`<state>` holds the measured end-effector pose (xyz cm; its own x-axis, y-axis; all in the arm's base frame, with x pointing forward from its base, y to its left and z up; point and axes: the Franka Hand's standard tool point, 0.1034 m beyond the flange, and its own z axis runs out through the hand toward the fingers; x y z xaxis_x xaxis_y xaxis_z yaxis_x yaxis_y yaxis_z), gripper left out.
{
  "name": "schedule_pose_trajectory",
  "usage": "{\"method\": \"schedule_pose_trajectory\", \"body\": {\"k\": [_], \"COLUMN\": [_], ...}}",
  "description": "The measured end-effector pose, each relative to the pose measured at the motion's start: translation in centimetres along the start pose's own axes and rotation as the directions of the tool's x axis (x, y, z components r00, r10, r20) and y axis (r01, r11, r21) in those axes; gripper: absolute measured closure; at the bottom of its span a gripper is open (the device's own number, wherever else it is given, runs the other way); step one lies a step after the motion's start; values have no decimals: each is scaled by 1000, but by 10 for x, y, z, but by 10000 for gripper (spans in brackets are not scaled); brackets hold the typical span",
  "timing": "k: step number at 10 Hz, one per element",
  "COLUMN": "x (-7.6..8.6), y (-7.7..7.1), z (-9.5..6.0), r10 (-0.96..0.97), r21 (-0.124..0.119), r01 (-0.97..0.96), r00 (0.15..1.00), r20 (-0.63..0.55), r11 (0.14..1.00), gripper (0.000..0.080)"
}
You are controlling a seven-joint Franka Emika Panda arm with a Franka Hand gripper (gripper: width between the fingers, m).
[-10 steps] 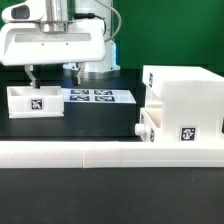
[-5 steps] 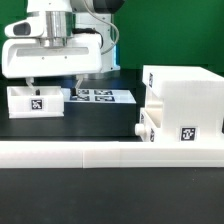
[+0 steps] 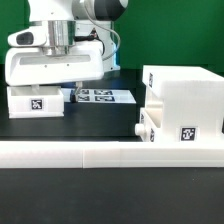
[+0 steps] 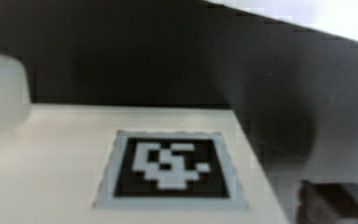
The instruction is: Assemble drawer
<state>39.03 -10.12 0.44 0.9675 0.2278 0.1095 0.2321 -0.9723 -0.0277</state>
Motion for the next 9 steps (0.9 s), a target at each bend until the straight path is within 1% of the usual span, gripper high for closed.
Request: {"method": "schedule_pose_trajectory", "body": {"k": [1,2,3,4,5,6,8,9], "x": [0,0,0,0,2,5,18,29], "y": [0,0,-1,-2,-4,-9,-29,-40], "z": [0,0,0,0,0,1,0,-2], "r10": [0,-1,-2,-4,-7,-12,-9,1], "r21": [0,1,1,1,2,3,4,6], "r01": [0,1,2,4,7,12,9,0], "r00": [1000,1000,1000,1000,1000,1000,1000,1000], "r20": [0,1,1,1,-1,-2,-9,-16], "r11": [1000,1000,1000,1000,1000,1000,1000,1000], "gripper": [417,578,578,736,736,758,758,758]}}
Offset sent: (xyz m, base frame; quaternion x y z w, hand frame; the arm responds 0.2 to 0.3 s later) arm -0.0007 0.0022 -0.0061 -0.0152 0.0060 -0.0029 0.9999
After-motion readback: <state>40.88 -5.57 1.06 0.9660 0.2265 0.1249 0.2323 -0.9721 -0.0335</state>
